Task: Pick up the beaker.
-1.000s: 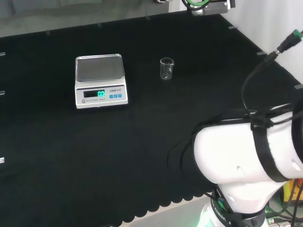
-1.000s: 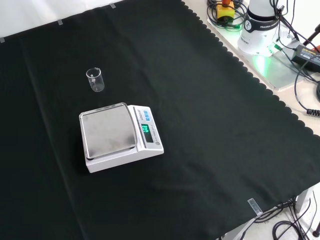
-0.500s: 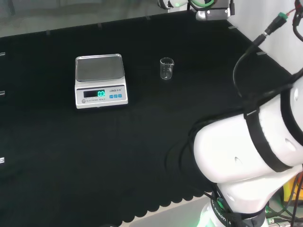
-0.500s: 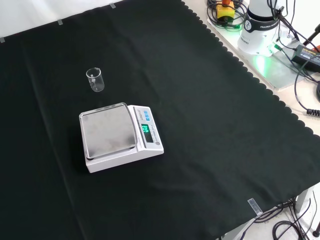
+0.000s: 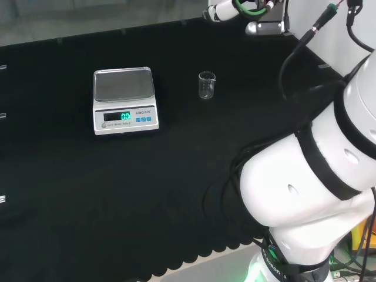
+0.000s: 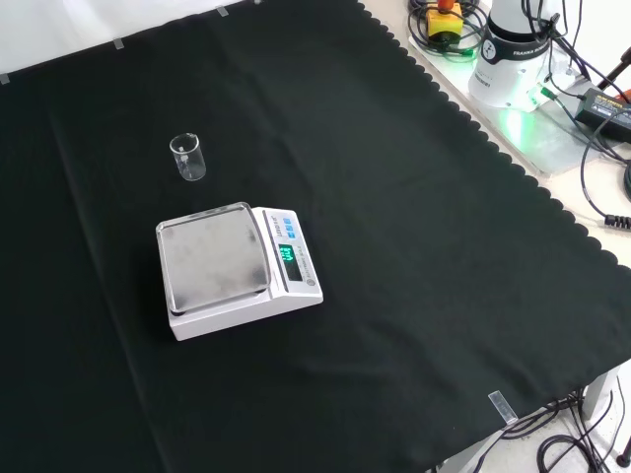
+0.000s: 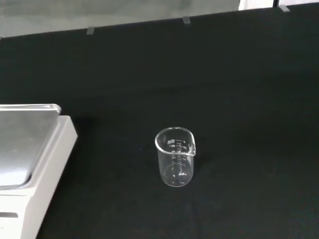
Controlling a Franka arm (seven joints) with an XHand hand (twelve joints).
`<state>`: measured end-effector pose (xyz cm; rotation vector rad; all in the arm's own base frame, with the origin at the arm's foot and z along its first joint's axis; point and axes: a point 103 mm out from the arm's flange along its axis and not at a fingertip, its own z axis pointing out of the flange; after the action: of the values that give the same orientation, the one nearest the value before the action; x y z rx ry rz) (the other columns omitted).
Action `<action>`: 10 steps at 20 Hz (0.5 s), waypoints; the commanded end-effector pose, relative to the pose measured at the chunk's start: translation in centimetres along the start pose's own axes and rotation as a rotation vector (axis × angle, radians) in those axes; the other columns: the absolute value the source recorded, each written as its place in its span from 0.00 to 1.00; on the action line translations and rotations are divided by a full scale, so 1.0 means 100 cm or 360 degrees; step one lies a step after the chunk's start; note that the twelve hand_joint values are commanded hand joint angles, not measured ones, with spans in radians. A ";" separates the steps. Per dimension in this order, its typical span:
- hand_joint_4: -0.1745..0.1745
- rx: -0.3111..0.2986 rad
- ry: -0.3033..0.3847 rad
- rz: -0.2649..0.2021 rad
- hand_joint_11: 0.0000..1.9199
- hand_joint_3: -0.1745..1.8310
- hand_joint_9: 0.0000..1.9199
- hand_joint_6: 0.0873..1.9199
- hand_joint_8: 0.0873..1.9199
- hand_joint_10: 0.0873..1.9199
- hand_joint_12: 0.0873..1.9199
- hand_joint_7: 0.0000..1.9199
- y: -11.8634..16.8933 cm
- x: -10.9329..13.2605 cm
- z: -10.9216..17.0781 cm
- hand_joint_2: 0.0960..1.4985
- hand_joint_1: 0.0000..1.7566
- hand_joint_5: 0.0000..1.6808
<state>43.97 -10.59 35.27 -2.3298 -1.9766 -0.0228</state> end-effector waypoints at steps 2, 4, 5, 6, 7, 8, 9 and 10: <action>0.55 -0.0011 0.0092 0.0012 0.07 0.27 0.05 0.00 0.34 0.40 0.76 0.01 0.026 -0.017 0.033 0.47 0.25 0.13; 0.55 0.0001 0.0110 0.0005 0.07 0.26 0.05 0.00 0.34 0.40 0.76 0.01 0.029 -0.018 0.043 0.47 0.25 0.13; 0.55 0.0009 0.0114 0.0001 0.07 0.26 0.05 0.00 0.34 0.40 0.76 0.01 0.030 -0.019 0.048 0.47 0.25 0.13; 0.55 0.0017 0.0117 -0.0001 0.07 0.26 0.05 0.00 0.34 0.40 0.76 0.01 0.032 -0.019 0.052 0.47 0.25 0.13; 0.55 0.0025 0.0120 0.0000 0.07 0.26 0.05 0.00 0.34 0.40 0.76 0.01 0.034 -0.019 0.057 0.47 0.25 0.13; 0.55 0.0032 0.0128 0.0001 0.07 0.26 0.05 0.00 0.34 0.40 0.76 0.01 0.036 -0.019 0.062 0.47 0.25 0.13; 0.55 0.0039 0.0135 0.0002 0.07 0.26 0.05 0.00 0.34 0.40 0.76 0.01 0.038 -0.020 0.066 0.47 0.25 0.13; 0.55 0.0047 0.0147 0.0003 0.07 0.26 0.05 0.00 0.34 0.40 0.76 0.01 0.040 -0.020 0.070 0.47 0.25 0.13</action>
<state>46.31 -12.10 29.69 -2.2819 -1.9342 -0.0698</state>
